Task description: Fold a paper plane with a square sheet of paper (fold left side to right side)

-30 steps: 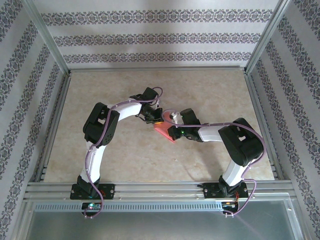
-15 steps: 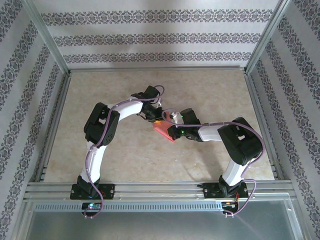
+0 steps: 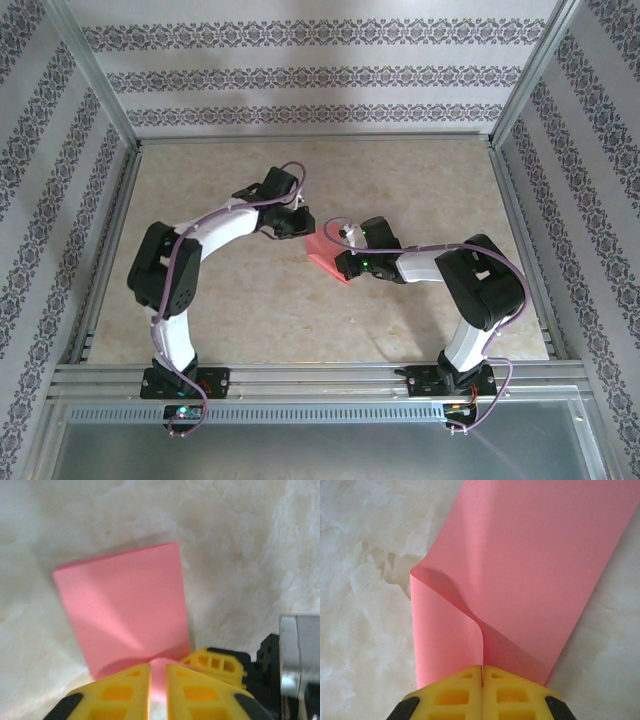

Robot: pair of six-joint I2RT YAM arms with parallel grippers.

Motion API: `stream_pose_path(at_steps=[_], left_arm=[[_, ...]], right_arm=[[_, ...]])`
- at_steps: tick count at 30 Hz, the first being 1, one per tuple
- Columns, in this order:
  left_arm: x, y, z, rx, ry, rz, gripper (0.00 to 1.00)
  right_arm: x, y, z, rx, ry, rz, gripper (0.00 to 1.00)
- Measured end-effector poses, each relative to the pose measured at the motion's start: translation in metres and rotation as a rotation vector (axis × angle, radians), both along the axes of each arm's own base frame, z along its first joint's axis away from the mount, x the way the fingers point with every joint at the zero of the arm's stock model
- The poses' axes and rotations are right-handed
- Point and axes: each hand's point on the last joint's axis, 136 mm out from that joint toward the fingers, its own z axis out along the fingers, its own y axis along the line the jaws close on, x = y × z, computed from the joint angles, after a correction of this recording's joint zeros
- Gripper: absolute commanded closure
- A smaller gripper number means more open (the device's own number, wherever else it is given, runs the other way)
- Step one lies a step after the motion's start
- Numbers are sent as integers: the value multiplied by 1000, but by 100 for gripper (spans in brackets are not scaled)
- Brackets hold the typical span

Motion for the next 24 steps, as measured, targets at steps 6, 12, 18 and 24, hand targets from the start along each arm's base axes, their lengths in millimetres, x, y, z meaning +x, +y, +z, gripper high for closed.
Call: stream_pose_path(at_steps=[6, 12, 18, 24], left_arm=[[-39, 5, -37, -62, 100, 56, 92], [-46, -13, -46, -134, 123, 70, 93], [-40, -29, -51, -172, 124, 65, 94], [-38, -32, -65, -165, 142, 63, 94]], right_arm=[[0, 0, 0, 2, 1, 2, 100], [-1, 0, 0, 2, 2, 2, 100], [0, 0, 0, 2, 1, 2, 100], [0, 0, 0, 2, 2, 2, 100]])
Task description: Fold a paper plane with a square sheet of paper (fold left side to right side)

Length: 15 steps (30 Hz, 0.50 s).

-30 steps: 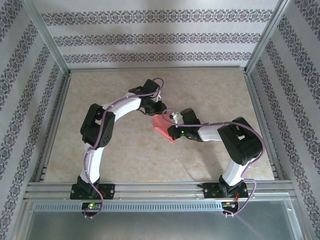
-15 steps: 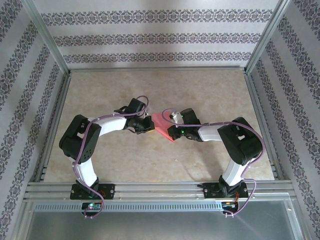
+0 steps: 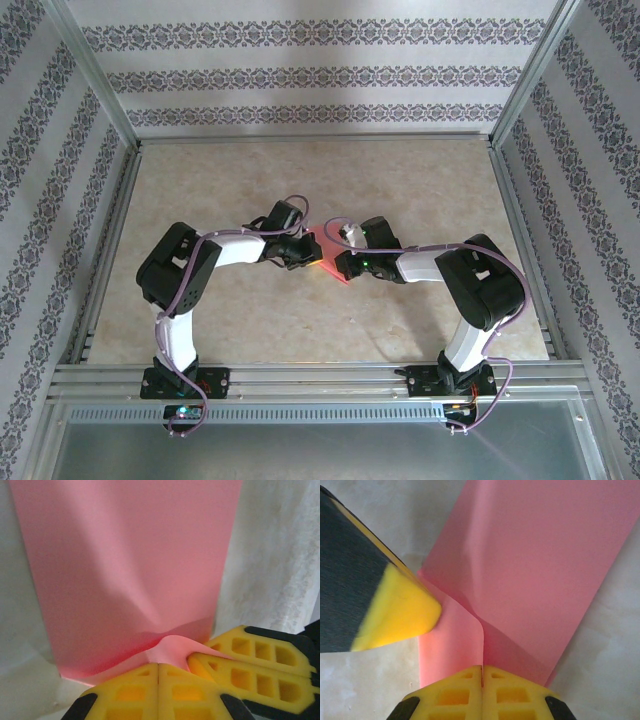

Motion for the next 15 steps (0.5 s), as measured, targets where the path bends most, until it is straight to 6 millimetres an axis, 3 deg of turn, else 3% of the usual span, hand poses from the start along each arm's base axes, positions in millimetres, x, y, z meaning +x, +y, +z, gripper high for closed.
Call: stream_pose_path(at_steps=[15], left_arm=[[-1, 1, -8, 19, 12, -3, 95]], right_arm=[[0, 0, 0, 0, 0, -1, 100]])
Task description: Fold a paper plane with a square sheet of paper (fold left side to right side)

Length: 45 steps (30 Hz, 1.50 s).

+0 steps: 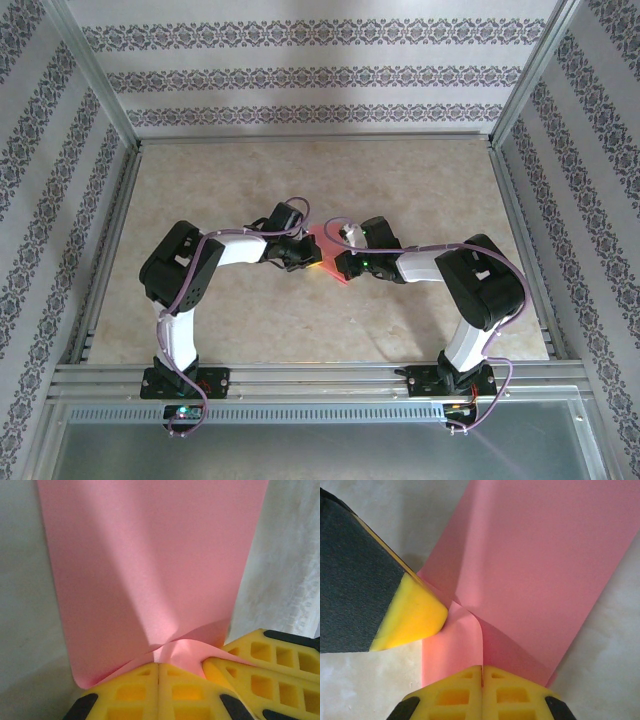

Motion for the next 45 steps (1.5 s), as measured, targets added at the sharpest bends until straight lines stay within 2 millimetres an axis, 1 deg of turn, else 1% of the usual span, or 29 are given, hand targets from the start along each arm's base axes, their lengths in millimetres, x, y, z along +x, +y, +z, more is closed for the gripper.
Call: stream_pose_path(at_steps=[4, 8, 11, 14, 16, 19, 23, 25, 26, 29, 32, 34, 38, 42, 45], left_arm=[[1, -1, -1, 16, -1, -12, 95], [1, -2, -1, 29, 0, -22, 97], [1, -3, -2, 48, -6, -28, 98], [1, -2, -2, 69, -9, -32, 99], [1, -3, -2, 80, -8, -35, 99], [1, -2, -3, 97, -11, -38, 100], [0, -2, -3, 102, -13, -41, 100], [0, -2, -3, 105, -15, -40, 100], [0, -2, -3, 105, -15, -40, 100], [0, -2, -3, 105, -15, -40, 100], [1, -2, -3, 105, -15, -40, 100], [0, -2, -3, 105, -15, -40, 100], [0, -2, -3, 105, -15, -40, 100], [1, -2, -3, 105, -15, -40, 100], [1, -2, -3, 104, -16, -40, 100]], right_arm=[[1, -2, 0, 3, 4, -3, 100], [1, -3, 0, 7, 10, -4, 96], [1, -5, 1, 7, 20, -14, 89], [1, -10, 4, 12, 36, -35, 83], [4, -13, 8, 21, 43, -52, 79], [10, -17, 20, 49, 47, -82, 72], [20, -21, 41, 84, 41, -122, 68], [23, -24, 53, 97, 52, -140, 69], [24, -26, 57, 104, 62, -146, 71], [22, -28, 70, 131, 120, -155, 82], [10, -25, 77, 165, 201, -134, 90], [-3, -22, 76, 188, 276, -112, 95], [-27, -13, 68, 210, 402, -68, 97], [-45, -2, 53, 196, 494, -27, 98], [-53, 1, 40, 174, 549, -20, 98]])
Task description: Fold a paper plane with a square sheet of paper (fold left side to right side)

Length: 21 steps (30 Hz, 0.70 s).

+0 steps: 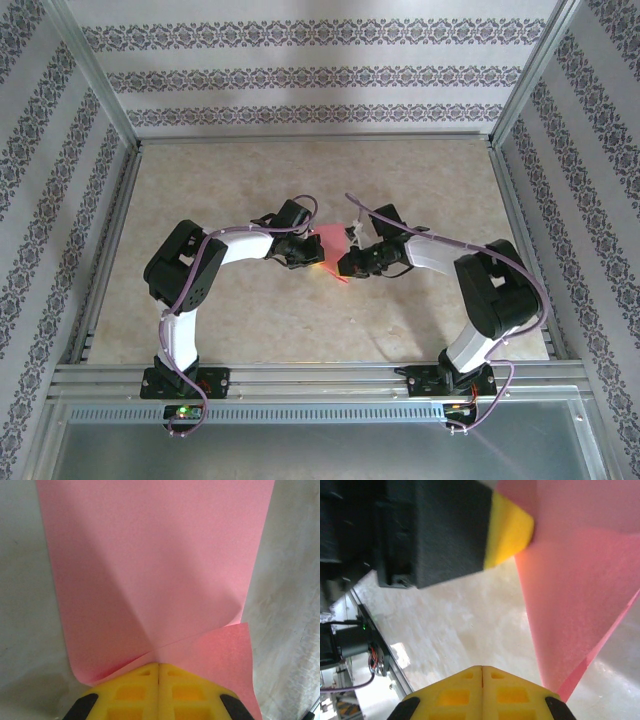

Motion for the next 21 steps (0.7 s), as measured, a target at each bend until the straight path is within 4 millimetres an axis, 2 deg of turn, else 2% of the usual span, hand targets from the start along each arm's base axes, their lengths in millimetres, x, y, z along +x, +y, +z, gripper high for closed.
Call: stream_pose_path(at_steps=[21], left_arm=[[0, 0, 0, 4, 2, 1, 100]], right_arm=[[-3, -3, -24, -48, 74, 10, 98]])
